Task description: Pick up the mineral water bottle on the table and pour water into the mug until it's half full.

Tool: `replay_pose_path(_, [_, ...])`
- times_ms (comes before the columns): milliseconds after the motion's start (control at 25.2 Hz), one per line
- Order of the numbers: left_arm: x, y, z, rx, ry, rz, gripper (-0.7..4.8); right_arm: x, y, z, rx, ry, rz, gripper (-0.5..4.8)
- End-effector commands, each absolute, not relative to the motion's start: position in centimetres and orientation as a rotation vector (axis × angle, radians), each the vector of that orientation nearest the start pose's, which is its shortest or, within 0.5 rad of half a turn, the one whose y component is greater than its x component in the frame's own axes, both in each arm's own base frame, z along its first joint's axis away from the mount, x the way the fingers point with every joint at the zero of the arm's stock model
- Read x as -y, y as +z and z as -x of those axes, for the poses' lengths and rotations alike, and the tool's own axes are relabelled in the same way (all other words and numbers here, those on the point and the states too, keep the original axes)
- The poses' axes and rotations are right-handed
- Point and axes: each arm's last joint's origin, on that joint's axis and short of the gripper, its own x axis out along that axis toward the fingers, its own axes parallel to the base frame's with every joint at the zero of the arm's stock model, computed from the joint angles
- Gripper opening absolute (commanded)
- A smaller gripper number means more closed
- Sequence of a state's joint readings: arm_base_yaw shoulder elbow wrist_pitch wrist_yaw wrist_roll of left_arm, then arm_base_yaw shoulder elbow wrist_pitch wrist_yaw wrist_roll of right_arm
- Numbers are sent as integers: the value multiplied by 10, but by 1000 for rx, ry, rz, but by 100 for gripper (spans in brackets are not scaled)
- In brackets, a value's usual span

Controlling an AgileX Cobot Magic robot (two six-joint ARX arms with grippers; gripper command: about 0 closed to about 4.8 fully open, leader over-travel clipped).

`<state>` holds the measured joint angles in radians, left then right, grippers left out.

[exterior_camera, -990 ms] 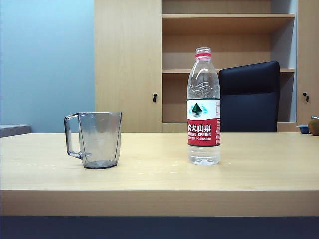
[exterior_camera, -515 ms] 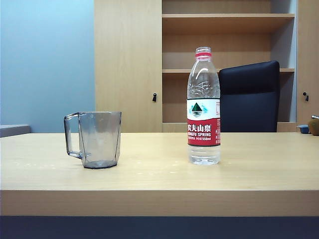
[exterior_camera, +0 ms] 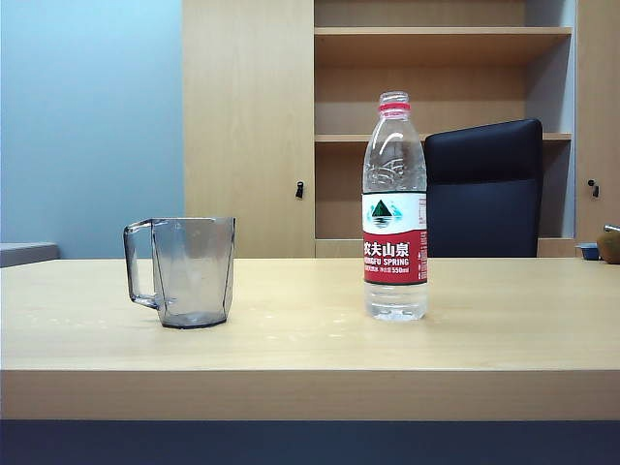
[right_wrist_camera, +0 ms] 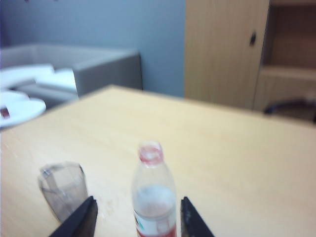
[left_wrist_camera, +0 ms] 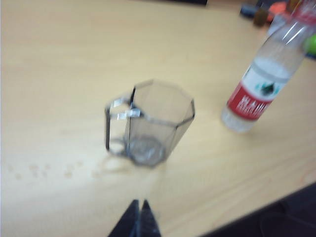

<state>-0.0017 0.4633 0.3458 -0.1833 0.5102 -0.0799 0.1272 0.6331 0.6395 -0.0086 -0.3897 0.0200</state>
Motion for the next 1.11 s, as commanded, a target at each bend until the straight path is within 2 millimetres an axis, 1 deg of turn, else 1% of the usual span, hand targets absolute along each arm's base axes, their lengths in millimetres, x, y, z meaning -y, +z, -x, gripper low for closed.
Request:
replay_pose_path(40, [15, 223, -128, -341, -507, 157, -6, -40, 296, -175, -61, 505, -23, 225])
replay_pose_path(79, [15, 221, -130, -358, -500, 161, -6, -48, 273, -192, -64, 527, -27, 225])
replay_pose_path(119, [15, 220, -130, -360, -495, 161, -6, -52, 262, -197, -57, 536, -29, 225])
replay_pose_path(158, [15, 220, -130, -360, -499, 166, -6, -61, 233, -204, -43, 530, -26, 227])
replay_pose_path(198, [15, 221, -130, -362, -503, 174, -6, -67, 213, -206, -42, 517, -24, 243])
replay_pose_path(277, [15, 221, -130, -363, -504, 174, -6, -73, 191, -208, -43, 504, -23, 281])
replay_pose_path(357, [15, 221, -129, -360, -529, 176, -6, -79, 176, -211, -39, 526, -23, 301])
replay_pose_path(396, [16, 222, -129, -354, -563, 175, -6, -86, 165, -216, -26, 551, -23, 345])
replay_pose_path(475, [17, 222, -129, -348, -585, 174, -6, -91, 156, -223, 0, 550, -25, 394])
replay_pose_path(515, [17, 223, -128, -341, -606, 173, -6, -94, 146, -232, 18, 520, -27, 409])
replay_pose_path(555, [17, 224, -128, -335, -616, 172, -6, -95, 142, -235, 20, 515, -28, 436])
replay_pose_path(594, [17, 225, -128, -315, -619, 167, -6, -99, 135, -245, 3, 519, -26, 479])
replay_pose_path(713, [17, 230, -126, -272, -622, 153, -6, -106, 128, -263, -15, 517, -24, 479])
replay_pose_path(753, [17, 230, -126, -266, -622, 151, -6, -110, 127, -273, -10, 515, -25, 479])
replay_pose_path(990, [17, 231, -125, -264, -622, 151, -6, -125, 129, -311, -45, 520, -23, 479])
replay_pose_path(1030, [17, 231, -125, -264, -622, 151, -6, -126, 130, -313, -45, 522, -23, 440])
replay_pose_path(1070, [17, 230, -125, -265, -622, 151, -6, -127, 131, -316, -52, 526, -25, 338])
replay_pose_path(1109, [17, 230, -125, -265, -622, 151, -6, -127, 131, -316, -49, 526, -25, 253])
